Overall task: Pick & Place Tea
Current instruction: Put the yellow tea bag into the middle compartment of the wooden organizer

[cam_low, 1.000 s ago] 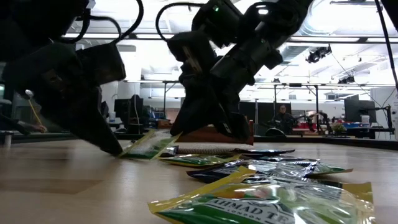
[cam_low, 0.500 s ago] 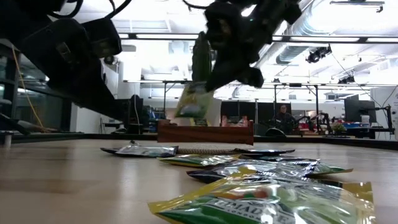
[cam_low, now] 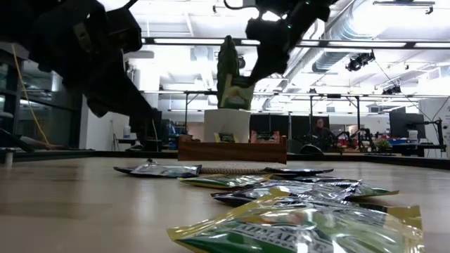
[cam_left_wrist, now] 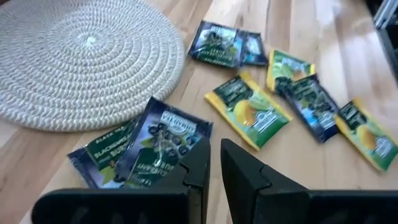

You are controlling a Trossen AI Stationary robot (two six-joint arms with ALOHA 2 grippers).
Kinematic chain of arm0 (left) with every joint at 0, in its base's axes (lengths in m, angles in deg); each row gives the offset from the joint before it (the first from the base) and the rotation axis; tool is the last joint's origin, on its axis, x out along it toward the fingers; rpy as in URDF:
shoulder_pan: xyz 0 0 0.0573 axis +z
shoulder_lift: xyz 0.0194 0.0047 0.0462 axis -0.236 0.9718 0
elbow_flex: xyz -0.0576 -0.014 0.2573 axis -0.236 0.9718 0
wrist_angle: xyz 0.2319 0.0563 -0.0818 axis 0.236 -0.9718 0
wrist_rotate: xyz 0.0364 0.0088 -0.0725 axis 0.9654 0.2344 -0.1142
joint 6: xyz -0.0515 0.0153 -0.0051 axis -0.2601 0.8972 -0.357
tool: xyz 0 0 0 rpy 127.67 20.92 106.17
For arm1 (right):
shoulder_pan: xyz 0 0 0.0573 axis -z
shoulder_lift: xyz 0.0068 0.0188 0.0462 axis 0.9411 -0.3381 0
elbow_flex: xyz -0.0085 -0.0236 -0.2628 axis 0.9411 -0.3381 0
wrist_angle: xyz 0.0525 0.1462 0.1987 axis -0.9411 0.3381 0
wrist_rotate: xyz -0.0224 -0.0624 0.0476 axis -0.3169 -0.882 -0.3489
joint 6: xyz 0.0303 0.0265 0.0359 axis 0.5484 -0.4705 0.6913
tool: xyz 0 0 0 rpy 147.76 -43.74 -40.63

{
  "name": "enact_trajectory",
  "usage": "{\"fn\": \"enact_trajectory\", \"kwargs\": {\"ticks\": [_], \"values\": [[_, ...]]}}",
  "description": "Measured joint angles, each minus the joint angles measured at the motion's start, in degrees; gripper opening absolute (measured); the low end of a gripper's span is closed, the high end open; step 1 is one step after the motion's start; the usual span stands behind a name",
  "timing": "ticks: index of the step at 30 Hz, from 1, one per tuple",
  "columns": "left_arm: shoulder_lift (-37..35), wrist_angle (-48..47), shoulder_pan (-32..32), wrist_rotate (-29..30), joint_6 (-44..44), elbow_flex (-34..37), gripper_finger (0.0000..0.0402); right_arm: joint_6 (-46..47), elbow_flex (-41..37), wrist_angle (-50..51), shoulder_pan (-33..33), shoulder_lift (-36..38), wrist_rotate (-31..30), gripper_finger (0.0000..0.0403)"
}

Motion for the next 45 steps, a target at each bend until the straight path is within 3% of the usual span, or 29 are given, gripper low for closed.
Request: {"fn": "enact_trajectory", "kwargs": {"ticks": [8,15,27,34,45], "values": [[0.0,0.3,0.0,1.4,-1.4,0.0,0.0037,-16.5,6.2,2.3,4.2,-4.9,0.0,0.0000],[0.0,0.3,0.0,1.4,-3.2,0.0,0.0037,-22.6,6.3,3.3,6.2,-9.8,0.4,0.0000],[-0.1,0.3,0.0,2.2,-6.2,0.0,0.0037,-24.3,6.3,0.1,6.2,-15.9,1.1,0.0000],[-0.1,0.3,0.0,2.6,-6.7,0.0,0.0037,-24.2,6.3,-1.8,6.3,-16.3,-2.7,0.0000],[-0.1,-0.3,0.0,2.6,-6.7,0.0,0.0037,-19.9,6.0,-0.9,7.7,-16.3,-0.6,0.0000]]}}
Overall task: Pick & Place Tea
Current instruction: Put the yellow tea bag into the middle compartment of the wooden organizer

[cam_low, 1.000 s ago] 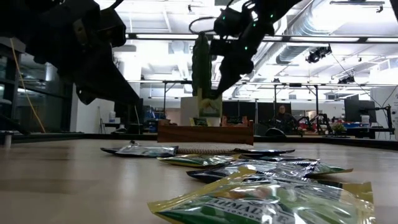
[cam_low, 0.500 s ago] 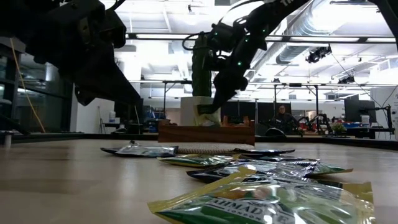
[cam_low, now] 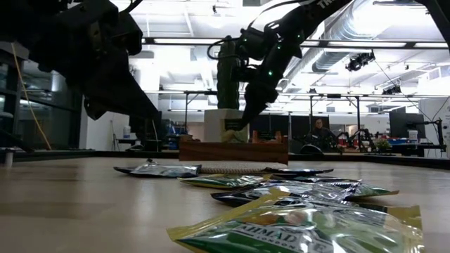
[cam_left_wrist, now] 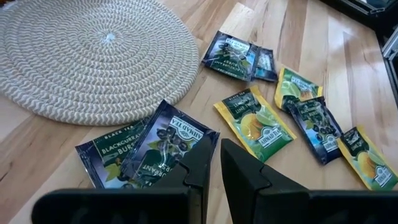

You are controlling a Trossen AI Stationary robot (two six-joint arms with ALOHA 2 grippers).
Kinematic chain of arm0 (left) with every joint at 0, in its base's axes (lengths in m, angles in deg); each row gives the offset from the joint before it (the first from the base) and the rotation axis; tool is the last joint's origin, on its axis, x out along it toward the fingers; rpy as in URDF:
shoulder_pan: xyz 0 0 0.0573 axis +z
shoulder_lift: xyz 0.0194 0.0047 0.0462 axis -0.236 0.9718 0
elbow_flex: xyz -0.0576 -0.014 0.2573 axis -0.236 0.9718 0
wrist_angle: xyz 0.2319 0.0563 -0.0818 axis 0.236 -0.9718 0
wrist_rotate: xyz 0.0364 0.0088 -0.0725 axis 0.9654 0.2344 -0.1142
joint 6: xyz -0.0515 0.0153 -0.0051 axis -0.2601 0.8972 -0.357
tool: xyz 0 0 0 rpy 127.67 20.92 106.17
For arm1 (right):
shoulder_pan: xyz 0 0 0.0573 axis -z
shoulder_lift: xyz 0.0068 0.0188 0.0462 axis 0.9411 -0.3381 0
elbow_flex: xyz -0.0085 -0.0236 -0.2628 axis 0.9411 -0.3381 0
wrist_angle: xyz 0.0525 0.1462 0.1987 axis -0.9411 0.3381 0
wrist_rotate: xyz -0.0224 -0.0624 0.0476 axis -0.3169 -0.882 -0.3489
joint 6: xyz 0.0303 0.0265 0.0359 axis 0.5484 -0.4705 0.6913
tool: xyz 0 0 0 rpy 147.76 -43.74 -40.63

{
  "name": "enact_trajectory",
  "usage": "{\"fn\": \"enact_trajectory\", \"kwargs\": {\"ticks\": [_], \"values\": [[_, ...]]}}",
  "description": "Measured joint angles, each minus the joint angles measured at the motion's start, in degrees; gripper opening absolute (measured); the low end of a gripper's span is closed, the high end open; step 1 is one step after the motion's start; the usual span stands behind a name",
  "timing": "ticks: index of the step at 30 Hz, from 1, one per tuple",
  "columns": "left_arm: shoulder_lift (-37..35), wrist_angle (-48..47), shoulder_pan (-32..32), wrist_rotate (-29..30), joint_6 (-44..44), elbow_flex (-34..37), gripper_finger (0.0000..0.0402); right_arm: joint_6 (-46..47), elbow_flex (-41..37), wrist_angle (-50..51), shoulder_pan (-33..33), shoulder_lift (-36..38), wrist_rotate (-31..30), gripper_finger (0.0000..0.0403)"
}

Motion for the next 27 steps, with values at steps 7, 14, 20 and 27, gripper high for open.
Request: {"fn": "enact_trajectory", "kwargs": {"ticks": [7,14,20,27], "values": [[0.0,-0.4,0.0,0.0,0.5,0.0,0.0037,3.3,0.0,0.0,0.4,0.0,-0.7,0.0000],[0.0,-0.5,0.0,0.0,0.7,0.0,0.0037,4.8,0.0,0.0,0.4,0.0,0.8,0.0000],[0.0,-1.0,0.0,-0.1,0.7,0.0,0.0037,6.1,0.0,0.8,0.3,0.0,0.6,0.0019],[0.0,-1.1,0.0,-0.8,0.8,0.0,0.0037,8.2,0.1,0.9,0.3,0.0,2.2,0.0098]]}}
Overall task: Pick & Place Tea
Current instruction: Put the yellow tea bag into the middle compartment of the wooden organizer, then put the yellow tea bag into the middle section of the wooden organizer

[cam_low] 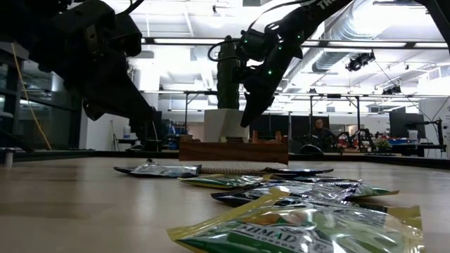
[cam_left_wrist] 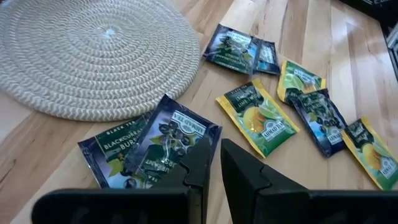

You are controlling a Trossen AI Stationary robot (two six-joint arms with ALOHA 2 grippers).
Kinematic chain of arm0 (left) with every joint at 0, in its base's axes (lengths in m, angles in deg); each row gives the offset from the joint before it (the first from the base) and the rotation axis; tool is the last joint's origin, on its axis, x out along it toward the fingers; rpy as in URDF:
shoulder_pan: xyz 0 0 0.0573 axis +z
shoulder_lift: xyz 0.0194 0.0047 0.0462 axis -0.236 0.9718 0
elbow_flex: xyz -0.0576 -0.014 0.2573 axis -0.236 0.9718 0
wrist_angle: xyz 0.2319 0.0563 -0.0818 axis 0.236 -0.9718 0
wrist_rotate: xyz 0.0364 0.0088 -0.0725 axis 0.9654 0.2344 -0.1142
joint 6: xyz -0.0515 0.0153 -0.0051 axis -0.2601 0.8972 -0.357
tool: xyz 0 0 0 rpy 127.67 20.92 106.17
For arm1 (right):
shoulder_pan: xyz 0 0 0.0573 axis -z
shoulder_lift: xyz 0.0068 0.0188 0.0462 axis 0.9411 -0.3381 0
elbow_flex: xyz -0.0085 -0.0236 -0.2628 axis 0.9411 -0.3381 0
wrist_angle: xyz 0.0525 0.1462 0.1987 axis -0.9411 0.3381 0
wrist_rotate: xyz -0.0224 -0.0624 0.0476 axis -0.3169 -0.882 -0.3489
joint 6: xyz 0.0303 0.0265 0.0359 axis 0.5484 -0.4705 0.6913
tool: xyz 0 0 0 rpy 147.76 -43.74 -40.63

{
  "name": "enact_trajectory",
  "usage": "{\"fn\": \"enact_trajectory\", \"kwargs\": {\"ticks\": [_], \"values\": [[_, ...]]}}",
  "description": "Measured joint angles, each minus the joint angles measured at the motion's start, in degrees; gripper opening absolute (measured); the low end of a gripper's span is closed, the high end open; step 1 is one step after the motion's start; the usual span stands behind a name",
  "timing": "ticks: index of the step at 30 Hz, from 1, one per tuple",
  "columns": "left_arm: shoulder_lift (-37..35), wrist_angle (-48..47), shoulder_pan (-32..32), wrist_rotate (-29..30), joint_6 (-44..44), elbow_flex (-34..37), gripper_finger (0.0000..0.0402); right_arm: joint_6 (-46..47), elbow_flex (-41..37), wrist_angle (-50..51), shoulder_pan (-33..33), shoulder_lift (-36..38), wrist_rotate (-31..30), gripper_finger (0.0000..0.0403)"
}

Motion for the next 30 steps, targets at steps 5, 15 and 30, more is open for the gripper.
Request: {"fn": "enact_trajectory", "kwargs": {"ticks": [5,15,30], "values": [[0.0,0.7,0.0,-2.3,1.9,0.0,0.0037,3.4,0.1,1.5,0.0,1.1,-0.8,0.0162],[0.0,3.2,0.0,-5.0,4.3,0.0,0.0037,15.1,-0.1,7.1,-3.1,7.7,2.4,0.0169],[9.8,14.5,0.0,-10.6,12.4,-1.5,0.0003,27.7,-2.2,4.2,-21.8,8.1,-1.7,0.0120]]}}
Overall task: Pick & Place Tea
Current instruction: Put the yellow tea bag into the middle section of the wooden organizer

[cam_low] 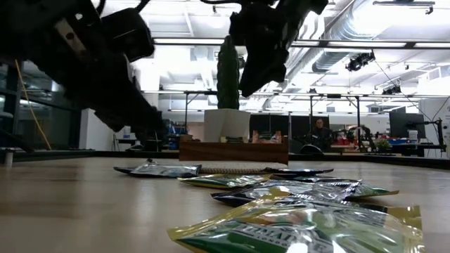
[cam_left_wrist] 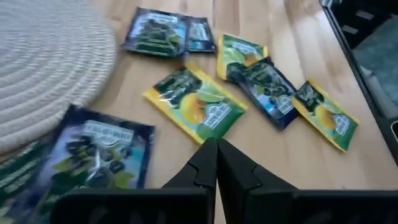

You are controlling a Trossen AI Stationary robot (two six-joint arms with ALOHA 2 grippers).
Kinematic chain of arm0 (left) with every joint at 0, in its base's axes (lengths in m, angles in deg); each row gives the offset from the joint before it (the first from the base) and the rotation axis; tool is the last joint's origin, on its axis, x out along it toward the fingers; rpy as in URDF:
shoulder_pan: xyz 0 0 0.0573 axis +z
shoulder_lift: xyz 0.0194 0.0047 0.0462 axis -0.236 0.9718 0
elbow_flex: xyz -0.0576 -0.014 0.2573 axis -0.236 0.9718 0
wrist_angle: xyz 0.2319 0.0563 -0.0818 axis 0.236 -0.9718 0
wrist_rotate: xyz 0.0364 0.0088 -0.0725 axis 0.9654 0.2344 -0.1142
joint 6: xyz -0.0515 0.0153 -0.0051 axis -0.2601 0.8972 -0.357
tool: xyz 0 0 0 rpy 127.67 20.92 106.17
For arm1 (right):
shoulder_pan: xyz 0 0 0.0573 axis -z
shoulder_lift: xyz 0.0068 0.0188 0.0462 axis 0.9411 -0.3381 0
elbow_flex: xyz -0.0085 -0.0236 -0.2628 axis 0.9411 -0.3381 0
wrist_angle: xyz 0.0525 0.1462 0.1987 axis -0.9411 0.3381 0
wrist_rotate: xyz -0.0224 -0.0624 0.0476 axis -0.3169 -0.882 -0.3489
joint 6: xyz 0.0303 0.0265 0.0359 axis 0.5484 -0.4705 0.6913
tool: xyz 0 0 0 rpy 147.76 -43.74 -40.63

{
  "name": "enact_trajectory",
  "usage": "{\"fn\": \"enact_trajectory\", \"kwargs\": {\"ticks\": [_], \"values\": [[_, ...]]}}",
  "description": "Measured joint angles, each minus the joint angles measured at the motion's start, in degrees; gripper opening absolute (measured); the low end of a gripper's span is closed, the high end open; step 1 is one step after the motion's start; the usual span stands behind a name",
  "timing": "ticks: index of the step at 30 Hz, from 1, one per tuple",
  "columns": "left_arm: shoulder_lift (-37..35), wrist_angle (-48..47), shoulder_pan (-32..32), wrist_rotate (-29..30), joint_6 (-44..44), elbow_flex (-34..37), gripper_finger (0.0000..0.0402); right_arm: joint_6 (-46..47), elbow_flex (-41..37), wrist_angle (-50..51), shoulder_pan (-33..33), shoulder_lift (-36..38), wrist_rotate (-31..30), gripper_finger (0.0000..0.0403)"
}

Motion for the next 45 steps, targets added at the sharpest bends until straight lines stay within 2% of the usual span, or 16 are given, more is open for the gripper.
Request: {"fn": "enact_trajectory", "kwargs": {"ticks": [7,17,28,36,45], "values": [[7.4,0.2,0.0,-3.8,3.8,-6.5,0.0001,9.1,-5.1,-6.0,-5.3,-0.2,-1.8,0.0117],[14.7,-3.5,0.8,-5.0,8.6,-15.4,0.0000,19.1,-11.1,-11.2,-10.2,-0.2,-1.0,0.0118],[14.8,-11.1,3.9,-3.9,7.5,-15.8,0.0000,21.7,-11.4,-16.4,-13.7,-0.2,-1.8,0.0119],[18.2,-9.6,4.1,-5.4,6.9,-16.1,0.0000,24.5,-11.4,-16.4,-15.4,-0.5,-4.3,0.0119],[21.6,-8.5,4.1,-6.9,4.5,-16.3,0.0000,30.3,-11.4,-16.7,-14.8,-1.9,-1.9,0.0132]]}}
